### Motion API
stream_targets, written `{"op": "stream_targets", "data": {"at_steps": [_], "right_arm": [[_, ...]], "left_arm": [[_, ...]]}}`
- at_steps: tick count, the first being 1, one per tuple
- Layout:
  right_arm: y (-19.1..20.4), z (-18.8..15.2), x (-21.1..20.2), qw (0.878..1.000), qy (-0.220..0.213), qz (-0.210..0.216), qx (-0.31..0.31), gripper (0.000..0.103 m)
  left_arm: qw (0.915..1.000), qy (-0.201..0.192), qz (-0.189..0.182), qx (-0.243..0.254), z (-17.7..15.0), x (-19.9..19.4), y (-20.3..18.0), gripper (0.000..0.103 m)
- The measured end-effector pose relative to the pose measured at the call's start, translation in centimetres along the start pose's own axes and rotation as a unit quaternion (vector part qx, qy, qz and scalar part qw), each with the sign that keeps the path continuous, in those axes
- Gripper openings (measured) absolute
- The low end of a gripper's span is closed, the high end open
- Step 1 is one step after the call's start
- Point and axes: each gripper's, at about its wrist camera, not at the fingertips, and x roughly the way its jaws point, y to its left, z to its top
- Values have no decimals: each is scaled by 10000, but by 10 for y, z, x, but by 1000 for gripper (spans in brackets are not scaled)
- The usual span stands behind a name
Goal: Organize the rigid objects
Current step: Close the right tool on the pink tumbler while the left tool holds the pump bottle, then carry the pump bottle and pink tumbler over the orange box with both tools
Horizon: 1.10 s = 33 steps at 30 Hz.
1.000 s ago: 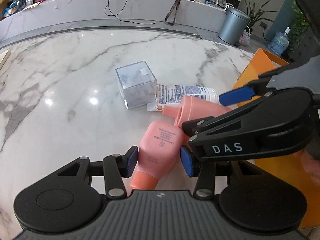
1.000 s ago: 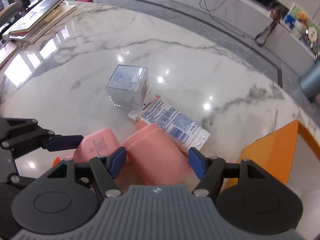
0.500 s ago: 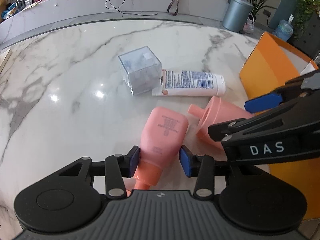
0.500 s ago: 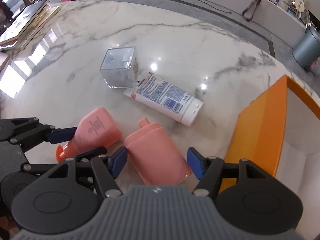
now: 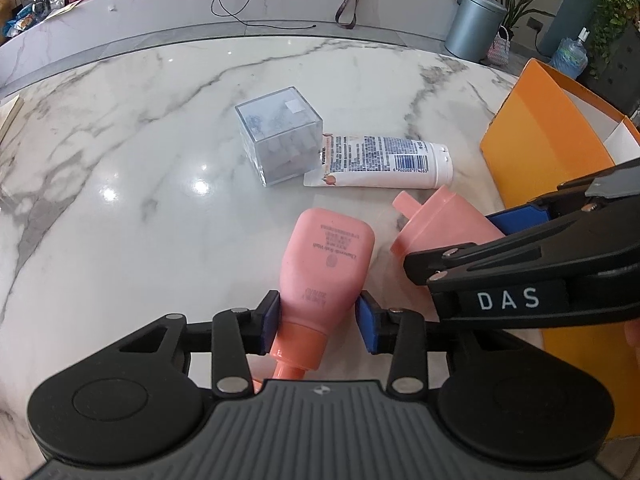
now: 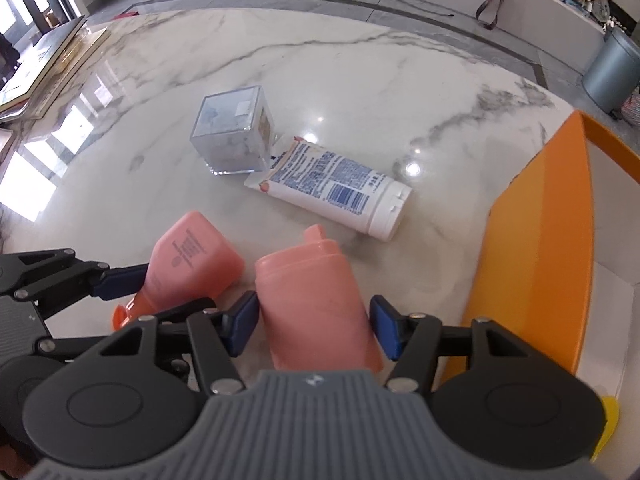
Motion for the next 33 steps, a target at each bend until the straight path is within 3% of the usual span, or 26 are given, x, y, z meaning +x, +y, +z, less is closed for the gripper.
{"op": "stream_targets", "data": {"at_steps": [12, 22, 33], "right_arm": [[-5, -7, -23, 9991, -389, -7, 187, 60], [-11, -15, -62, 9955, -886, 55, 322, 59], [-25, -23, -121, 9893, -1405, 5, 403, 59]], "left_arm": [[9994, -122, -76, -329, 1, -8, 8, 45], [9965, -464, -517, -463, 5, -36, 4, 45], [9913, -849, -900, -456, 17, -79, -26, 45]]}}
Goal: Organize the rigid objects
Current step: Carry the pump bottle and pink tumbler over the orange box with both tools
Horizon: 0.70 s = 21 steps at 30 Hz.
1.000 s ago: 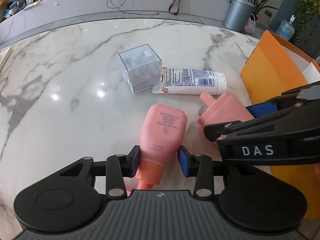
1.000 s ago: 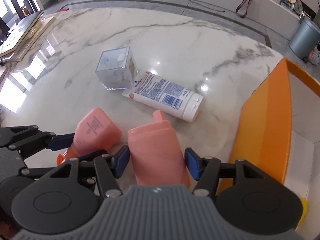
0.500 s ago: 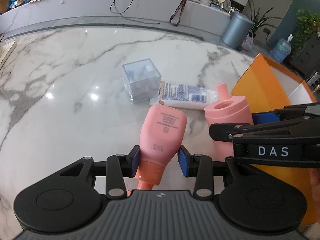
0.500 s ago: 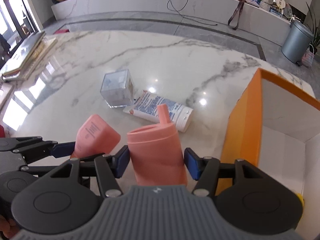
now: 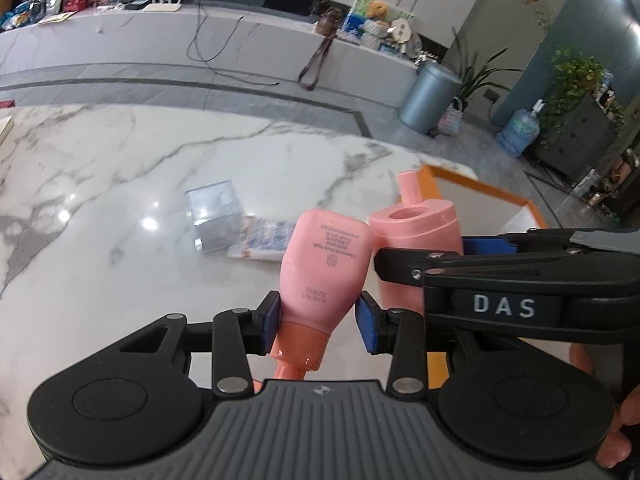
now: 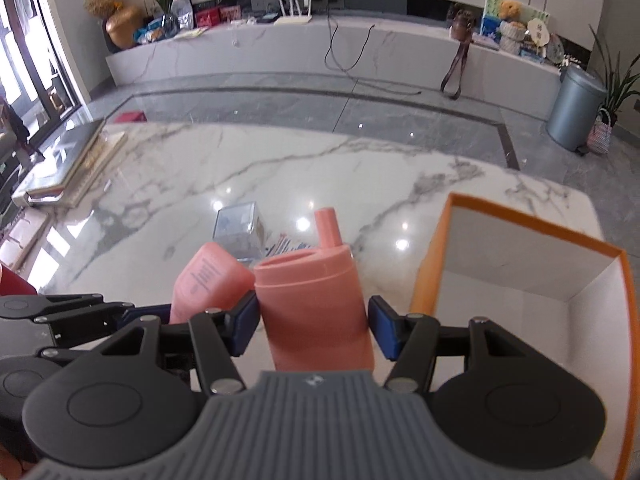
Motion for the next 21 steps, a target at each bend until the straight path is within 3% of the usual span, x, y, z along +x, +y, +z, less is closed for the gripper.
{"op": "stream_targets", "data": {"at_steps": [12, 21], "right_arm": [[-57, -9, -69, 9971, -554, -343, 381, 59], [-138, -38, -91, 9926, -439, -806, 798, 60]], "left_arm": [[9991, -162, -219, 320, 15, -18, -66, 45], [9958, 51, -599, 688, 15, -3, -124, 46]]}}
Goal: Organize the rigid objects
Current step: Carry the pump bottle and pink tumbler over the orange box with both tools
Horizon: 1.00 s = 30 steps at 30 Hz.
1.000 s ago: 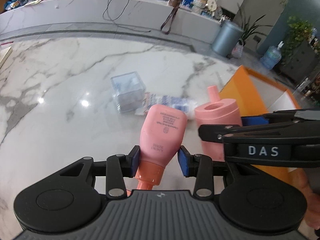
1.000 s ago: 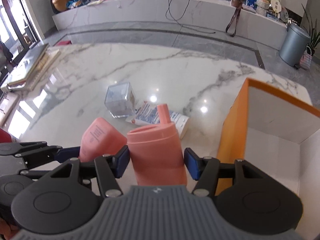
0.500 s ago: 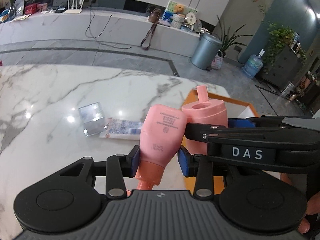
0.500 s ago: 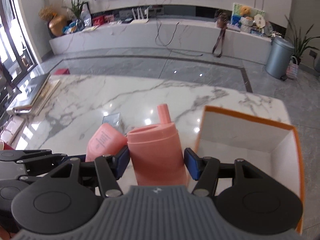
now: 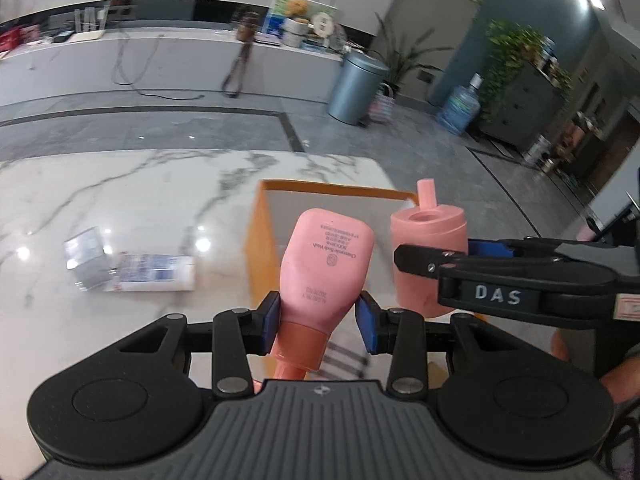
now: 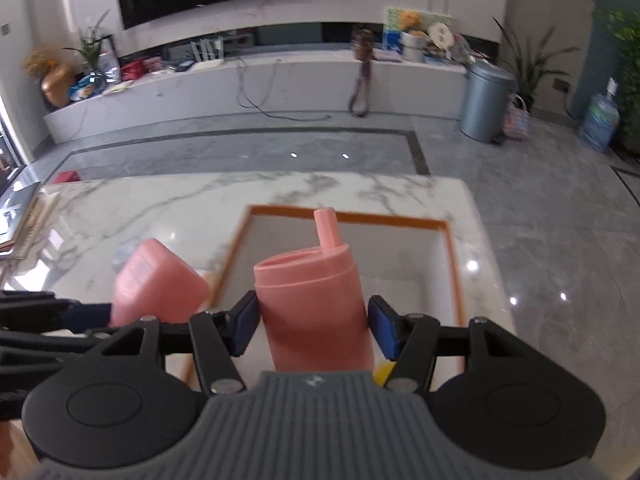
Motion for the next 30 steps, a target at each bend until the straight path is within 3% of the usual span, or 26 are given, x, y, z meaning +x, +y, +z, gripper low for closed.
{"op": "stream_targets", "data": {"at_steps": [4, 8, 16, 22, 26, 30], "right_arm": [[-23, -10, 9, 9998, 163, -89, 105, 60], [-36, -23, 23, 9993, 328, -166, 42, 60], [-48, -34, 55, 9981, 580, -152, 153, 59], [-44, -37, 78, 9979, 615, -226, -14, 59], [-41, -41, 85, 9977, 582, -214, -279, 59], [-33, -44, 89, 9947, 613, -302, -764, 59]], "left_arm": [[9997, 189, -136, 72, 5, 17, -20, 45], [9991, 369, -49, 198, 8, 35, -39, 46], [9918, 825, 533, 821, 12, 79, -57, 45], [9782, 1036, 917, 1546, 8, 101, -63, 45], [9666, 1127, 907, 2115, 3, 110, -68, 45], [9489, 1132, 991, 2774, -3, 119, -73, 45]]}}
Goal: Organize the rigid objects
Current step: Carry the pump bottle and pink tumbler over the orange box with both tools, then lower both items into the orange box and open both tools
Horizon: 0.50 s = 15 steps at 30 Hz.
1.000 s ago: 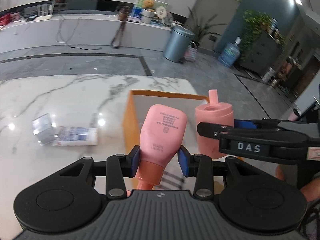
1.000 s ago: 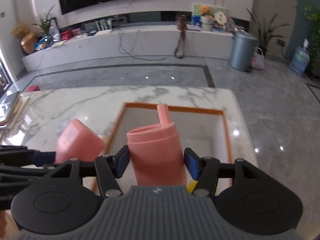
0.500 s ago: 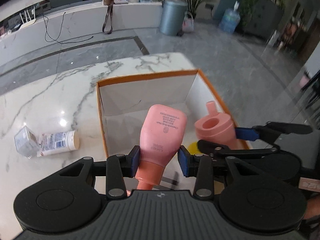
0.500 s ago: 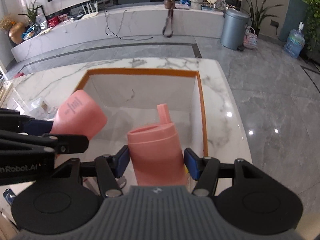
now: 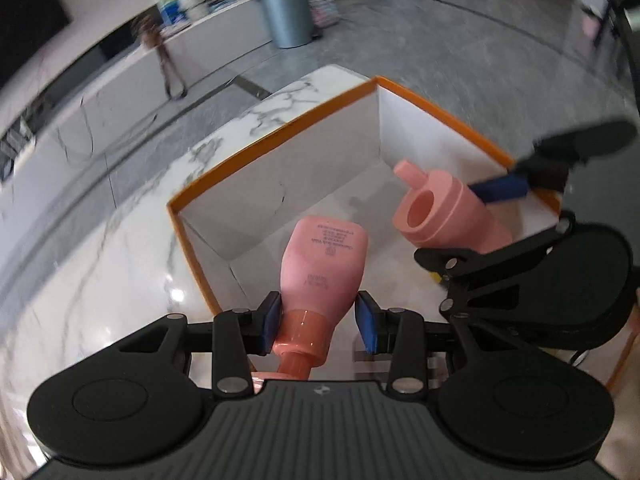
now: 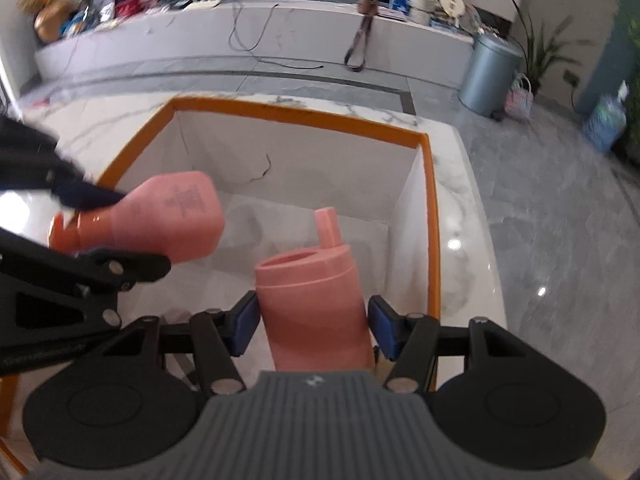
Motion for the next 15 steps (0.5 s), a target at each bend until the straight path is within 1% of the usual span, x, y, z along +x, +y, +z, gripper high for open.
{"op": "stream_targets", "data": {"at_steps": [4, 8, 9, 12, 13, 15], "right_arm": [[7, -2, 3, 9993, 11, -72, -363, 59], [14, -3, 8, 9980, 28, -101, -620, 60], [15, -3, 10, 9979, 40, -95, -634, 59], [15, 1, 10, 9975, 49, -116, -698, 56], [14, 3, 10, 9978, 26, -78, -665, 50], [12, 6, 11, 9984, 110, 162, -526, 49]], "left_arm": [[9980, -43, 131, 616, -1, 9, -11, 45], [9930, -54, 310, 1140, -3, 21, -20, 45], [9921, -33, 330, 1210, -3, 23, -21, 45], [9927, 71, 260, 1180, -3, 31, -18, 45], [9920, 81, 271, 1229, -4, 33, -18, 45], [9904, 67, 304, 1347, -5, 33, -22, 45]]}}
